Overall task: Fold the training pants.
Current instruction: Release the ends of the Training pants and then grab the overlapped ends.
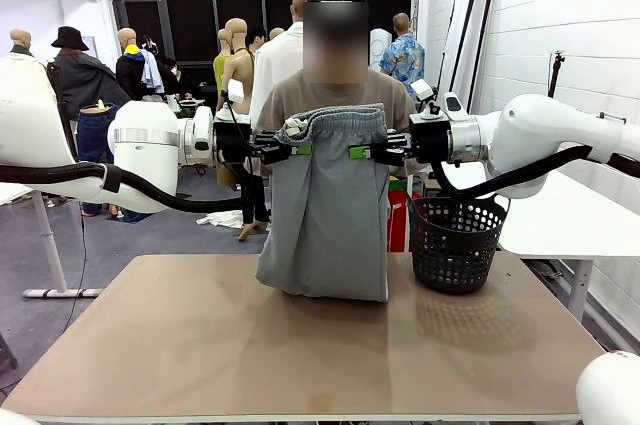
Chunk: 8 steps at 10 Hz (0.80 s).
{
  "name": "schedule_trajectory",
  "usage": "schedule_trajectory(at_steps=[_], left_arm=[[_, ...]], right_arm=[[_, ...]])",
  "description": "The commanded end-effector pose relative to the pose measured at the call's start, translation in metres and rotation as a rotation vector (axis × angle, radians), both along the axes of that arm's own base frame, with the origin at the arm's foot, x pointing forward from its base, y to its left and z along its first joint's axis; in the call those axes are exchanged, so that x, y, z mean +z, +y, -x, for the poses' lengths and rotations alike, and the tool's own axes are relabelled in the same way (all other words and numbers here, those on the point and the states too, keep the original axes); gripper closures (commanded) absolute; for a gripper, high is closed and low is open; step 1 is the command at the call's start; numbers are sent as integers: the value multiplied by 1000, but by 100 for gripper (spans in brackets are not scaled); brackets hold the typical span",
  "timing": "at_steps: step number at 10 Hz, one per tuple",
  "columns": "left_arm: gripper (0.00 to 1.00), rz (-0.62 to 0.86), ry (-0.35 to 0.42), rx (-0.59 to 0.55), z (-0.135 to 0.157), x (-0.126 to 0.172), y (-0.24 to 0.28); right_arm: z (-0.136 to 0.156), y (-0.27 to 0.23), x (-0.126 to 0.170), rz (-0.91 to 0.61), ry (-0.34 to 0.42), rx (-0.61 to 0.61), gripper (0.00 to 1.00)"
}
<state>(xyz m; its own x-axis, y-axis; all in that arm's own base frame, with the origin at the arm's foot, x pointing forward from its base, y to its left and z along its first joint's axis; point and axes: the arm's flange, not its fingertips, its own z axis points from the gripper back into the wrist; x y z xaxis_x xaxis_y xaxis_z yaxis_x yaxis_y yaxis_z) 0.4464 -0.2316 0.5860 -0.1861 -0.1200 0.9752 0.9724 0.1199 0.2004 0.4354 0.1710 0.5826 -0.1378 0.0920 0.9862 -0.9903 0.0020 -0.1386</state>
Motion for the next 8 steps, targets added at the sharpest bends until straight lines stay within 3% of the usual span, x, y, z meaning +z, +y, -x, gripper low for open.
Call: schedule_trajectory(at_steps=[1, 8], left_arm=[[100, 21, -22, 16, 2, 1, -1], [100, 21, -22, 16, 2, 1, -1]], right_arm=[[2, 1, 3, -6, 2, 7, 100], [2, 1, 3, -6, 2, 7, 100]])
